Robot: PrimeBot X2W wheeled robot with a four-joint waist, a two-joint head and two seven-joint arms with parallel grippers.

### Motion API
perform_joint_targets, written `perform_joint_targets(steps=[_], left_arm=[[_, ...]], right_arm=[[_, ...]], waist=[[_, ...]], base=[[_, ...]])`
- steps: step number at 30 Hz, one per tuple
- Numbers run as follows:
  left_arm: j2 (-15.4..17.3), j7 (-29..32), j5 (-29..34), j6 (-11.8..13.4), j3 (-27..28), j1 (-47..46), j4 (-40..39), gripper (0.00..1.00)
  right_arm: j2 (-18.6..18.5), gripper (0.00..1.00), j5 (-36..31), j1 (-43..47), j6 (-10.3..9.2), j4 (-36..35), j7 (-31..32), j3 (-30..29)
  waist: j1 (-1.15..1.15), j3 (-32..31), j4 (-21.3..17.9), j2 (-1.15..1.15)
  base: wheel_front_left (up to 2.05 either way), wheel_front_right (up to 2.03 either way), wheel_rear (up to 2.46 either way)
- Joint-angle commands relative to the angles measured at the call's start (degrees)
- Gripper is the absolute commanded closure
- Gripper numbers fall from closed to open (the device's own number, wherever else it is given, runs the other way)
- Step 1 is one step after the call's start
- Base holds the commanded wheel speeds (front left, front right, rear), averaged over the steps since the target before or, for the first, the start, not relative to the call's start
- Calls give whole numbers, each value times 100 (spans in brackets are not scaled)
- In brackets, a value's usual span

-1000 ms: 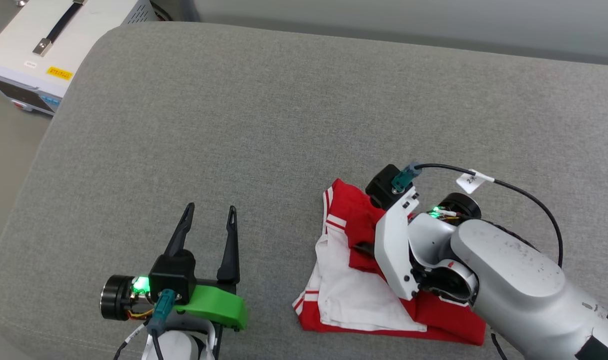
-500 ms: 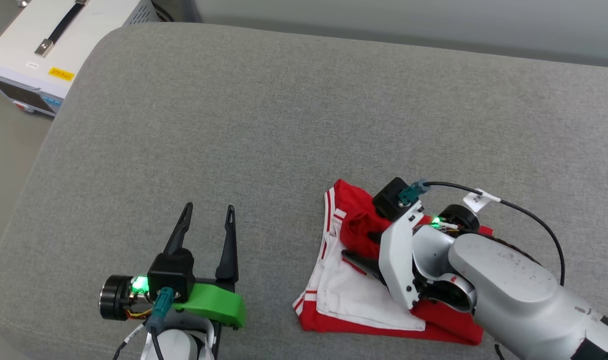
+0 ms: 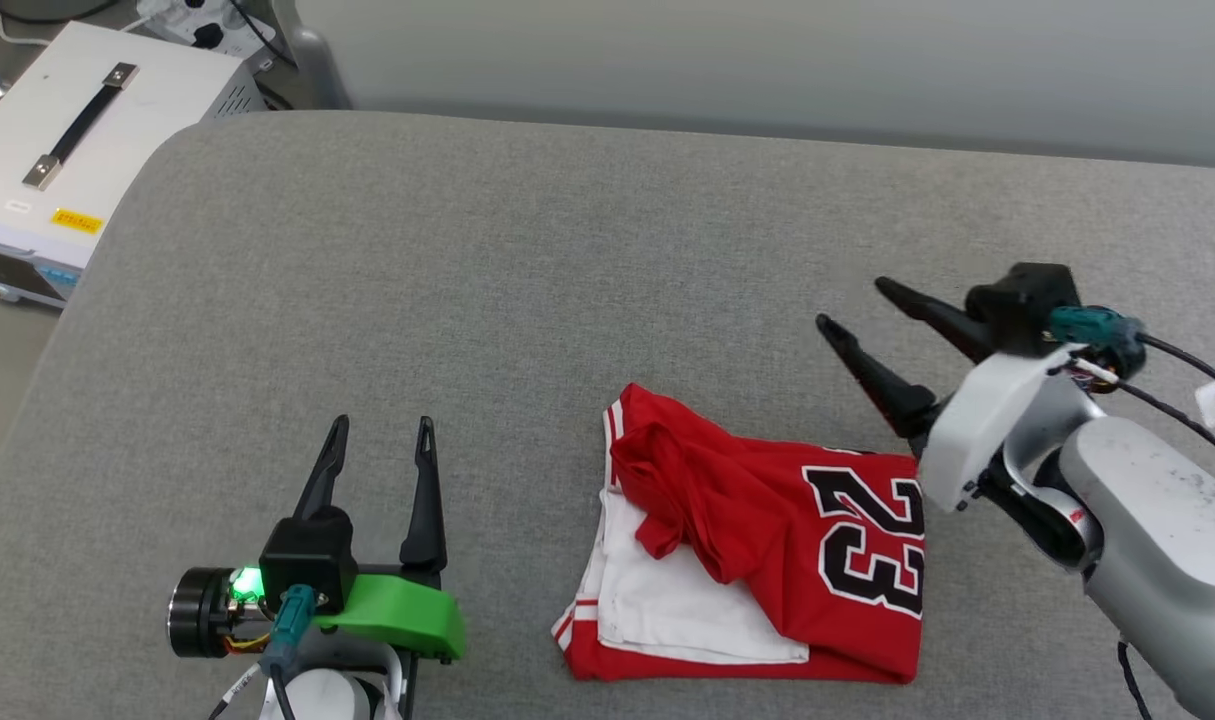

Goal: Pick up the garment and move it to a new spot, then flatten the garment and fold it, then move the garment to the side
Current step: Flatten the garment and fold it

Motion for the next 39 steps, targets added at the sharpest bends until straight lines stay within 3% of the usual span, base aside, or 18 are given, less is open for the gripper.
perform_joint_targets(steps=[1, 8, 13, 17, 27, 39], left_arm=[[-19, -34, 36, -18, 21, 77, -31, 0], [-21, -34, 68, -27, 50, 192, -131, 0], [-20, -34, 88, -33, 58, 284, -227, 0], [-8, -34, 109, -49, 60, 342, -294, 0], [3, -34, 116, -102, 40, 496, -342, 0], [9, -34, 110, -134, 29, 616, -269, 0]], right_arm=[[-1, 0, -237, 204, -4, 31, -216, -210], [359, 0, -1489, 1123, -4, 48, -1032, -1975], [933, 0, -2474, 1923, -4, -458, -1143, -3289], [1441, 0, -3028, 2526, -4, -1063, -1150, -3992], [2141, 0, -3519, 3683, -4, -1901, -1152, -4737], [2330, 0, -3661, 4207, -4, -2047, -1153, -4775]], waist=[[0, -125, -114, 0], [0, -331, -274, 0], [0, -438, -373, 0], [0, -490, -424, 0], [0, -614, -439, 0], [0, -691, -425, 0]], base=[[0, 0, 0], [0, 0, 0], [0, 0, 0], [0, 0, 0], [0, 0, 0], [0, 0, 0]])
